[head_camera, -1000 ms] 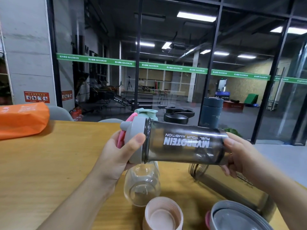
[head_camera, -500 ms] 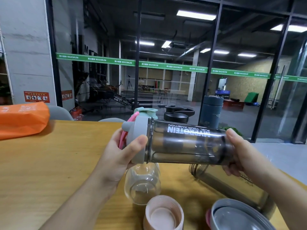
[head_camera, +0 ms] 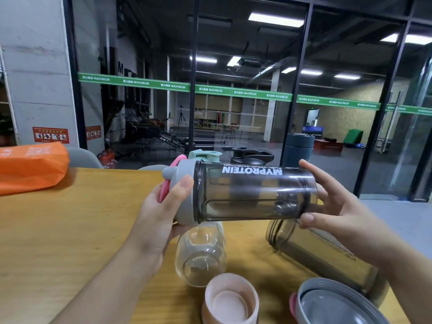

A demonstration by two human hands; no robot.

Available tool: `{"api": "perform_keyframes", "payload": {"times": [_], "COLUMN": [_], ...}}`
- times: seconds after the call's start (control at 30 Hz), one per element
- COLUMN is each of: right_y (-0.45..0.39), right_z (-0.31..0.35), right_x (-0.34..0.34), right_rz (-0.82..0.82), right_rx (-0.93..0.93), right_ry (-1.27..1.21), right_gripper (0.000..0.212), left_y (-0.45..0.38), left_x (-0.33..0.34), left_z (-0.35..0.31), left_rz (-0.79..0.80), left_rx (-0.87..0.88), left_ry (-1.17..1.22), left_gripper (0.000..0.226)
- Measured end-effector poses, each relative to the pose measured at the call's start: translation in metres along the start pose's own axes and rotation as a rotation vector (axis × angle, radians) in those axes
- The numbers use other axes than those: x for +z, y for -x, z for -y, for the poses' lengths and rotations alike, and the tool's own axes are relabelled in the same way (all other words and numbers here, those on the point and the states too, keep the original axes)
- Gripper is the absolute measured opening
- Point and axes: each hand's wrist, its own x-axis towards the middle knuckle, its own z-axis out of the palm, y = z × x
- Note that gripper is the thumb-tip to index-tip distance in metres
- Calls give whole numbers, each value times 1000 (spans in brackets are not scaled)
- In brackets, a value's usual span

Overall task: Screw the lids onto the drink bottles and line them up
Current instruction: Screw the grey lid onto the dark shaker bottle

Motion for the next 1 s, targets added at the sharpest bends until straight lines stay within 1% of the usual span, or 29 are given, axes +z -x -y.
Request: {"api": "perform_keyframes", "payload": {"times": [0.1,0.13,0.2,0.23,0.27,0.33,0.4,0.5,0.6,0.7,0.87,0.9,0.93,1.0], "right_y": [1,1,0,-1,-2,-2,-1,-5,-7,-8,-9,-12,-13,-12], "right_z": [1,0,-1,-2,-4,-6,-6,-6,-12,-14,-19,-20,-20,-15], "right_x": [-1,-1,0,0,-1,-1,1,4,-1,-3,-2,1,4,9], "right_rz": [-43,-64,-117,-141,-162,-187,-188,-223,-257,-224,-108,-90,-68,-65], "right_rx": [-24,-39,-59,-55,-43,-14,8,78,258,314,308,308,295,266], "right_ry": [66,91,126,141,156,196,225,183,129,132,148,120,74,-34], "right_gripper": [93,90,74,67,66,73,72,61,58,66,105,104,92,52], "left_y": [0,0,0,0,0,0,0,0,1,2,1,1,0,0], "left_x": [-1,-1,-1,0,0,1,2,1,3,4,3,3,2,0], "left_z": [0,0,0,0,0,0,-1,-1,-1,-1,1,2,2,2], "left_rz": [-8,-11,-13,-11,-5,19,40,67,105,136,114,98,78,30], "left_rx": [-6,-9,-15,-15,-9,11,26,48,89,124,120,111,98,68], "left_ry": [-14,-17,-21,-21,-20,-12,-10,-15,-8,2,14,19,26,36], "left_gripper": [64,68,71,70,66,55,55,61,63,68,65,61,57,50]}}
